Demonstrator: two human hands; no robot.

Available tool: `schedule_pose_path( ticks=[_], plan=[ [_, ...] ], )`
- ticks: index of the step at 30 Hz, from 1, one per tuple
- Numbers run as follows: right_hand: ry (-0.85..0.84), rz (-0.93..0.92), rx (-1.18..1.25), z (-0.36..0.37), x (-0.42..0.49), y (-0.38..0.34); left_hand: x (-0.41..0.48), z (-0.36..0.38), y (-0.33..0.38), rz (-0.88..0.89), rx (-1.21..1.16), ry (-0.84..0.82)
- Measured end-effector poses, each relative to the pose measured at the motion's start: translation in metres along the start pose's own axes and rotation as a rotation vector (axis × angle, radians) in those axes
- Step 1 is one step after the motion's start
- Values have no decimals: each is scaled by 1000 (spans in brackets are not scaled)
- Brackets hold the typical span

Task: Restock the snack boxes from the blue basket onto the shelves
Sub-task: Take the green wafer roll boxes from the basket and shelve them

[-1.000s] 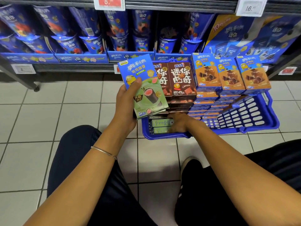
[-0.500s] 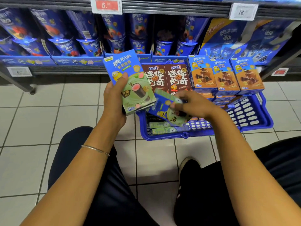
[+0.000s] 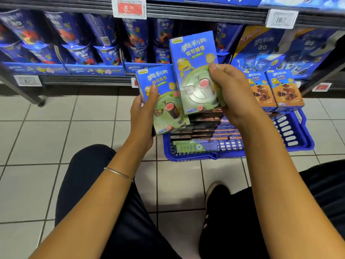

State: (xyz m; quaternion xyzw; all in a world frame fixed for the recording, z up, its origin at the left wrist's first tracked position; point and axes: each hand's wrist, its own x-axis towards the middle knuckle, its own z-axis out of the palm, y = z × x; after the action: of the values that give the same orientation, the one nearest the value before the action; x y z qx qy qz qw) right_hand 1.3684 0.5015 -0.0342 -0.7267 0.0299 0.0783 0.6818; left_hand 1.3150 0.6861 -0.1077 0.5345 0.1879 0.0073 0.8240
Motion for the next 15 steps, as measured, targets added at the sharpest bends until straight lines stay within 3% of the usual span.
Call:
schedule_pose_path(
  ticks=[15],
  plan=[
    [-173,103,-188,53,-11,27,0,6,9,-67,123,3]
  ],
)
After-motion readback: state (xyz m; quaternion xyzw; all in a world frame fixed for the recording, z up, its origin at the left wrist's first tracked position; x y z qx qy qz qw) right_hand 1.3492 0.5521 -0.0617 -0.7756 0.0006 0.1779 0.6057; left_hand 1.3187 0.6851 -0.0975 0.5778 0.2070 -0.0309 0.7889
